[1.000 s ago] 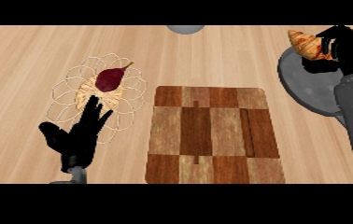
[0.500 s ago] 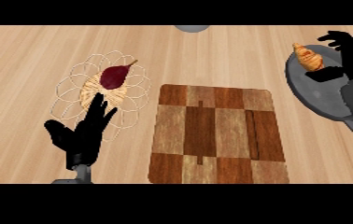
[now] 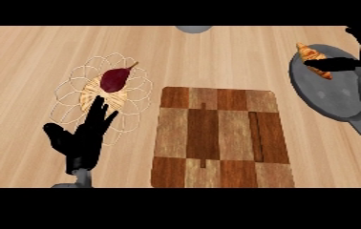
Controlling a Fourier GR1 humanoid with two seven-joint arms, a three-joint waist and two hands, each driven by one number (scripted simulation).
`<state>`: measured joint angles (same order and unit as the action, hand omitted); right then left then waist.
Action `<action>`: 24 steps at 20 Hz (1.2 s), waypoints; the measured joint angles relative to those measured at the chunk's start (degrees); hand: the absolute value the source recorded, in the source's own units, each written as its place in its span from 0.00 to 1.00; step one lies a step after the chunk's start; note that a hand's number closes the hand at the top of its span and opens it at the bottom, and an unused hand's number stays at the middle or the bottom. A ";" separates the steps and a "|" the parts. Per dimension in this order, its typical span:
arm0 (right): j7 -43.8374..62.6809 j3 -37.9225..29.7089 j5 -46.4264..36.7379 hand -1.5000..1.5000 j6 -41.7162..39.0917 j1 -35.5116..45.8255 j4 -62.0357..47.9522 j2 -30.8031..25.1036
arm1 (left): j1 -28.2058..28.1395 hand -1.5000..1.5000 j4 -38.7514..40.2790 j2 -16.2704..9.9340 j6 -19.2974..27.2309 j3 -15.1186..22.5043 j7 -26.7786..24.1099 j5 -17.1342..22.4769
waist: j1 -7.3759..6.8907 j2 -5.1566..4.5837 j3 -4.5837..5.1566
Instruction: Pick the croissant from the cutting board and place it in the pan
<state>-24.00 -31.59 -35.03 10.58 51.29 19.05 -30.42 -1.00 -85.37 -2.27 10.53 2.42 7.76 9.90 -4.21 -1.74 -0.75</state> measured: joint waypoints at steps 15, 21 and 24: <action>-12.15 -11.47 14.67 0.00 -36.73 -6.18 -7.81 -13.05 | -1.15 0.50 0.29 -0.82 -0.05 -1.68 -0.15 0.60 | 2.24 0.96 0.18; -12.41 -10.48 15.83 0.00 -39.87 -10.09 -6.35 -14.84 | -1.85 0.50 0.36 -0.69 -0.23 -2.06 -0.89 0.73 | 2.93 1.46 0.31; -12.22 -10.13 16.77 0.00 -39.60 -11.46 -5.63 -14.69 | -0.56 0.50 1.80 -0.94 -0.11 -2.90 -0.63 0.83 | 3.10 1.61 0.28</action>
<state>-36.22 -41.71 -18.26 -29.02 39.83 13.42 -45.11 -1.56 -83.57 -3.20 10.42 -0.49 7.13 10.74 -1.11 -0.13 -0.46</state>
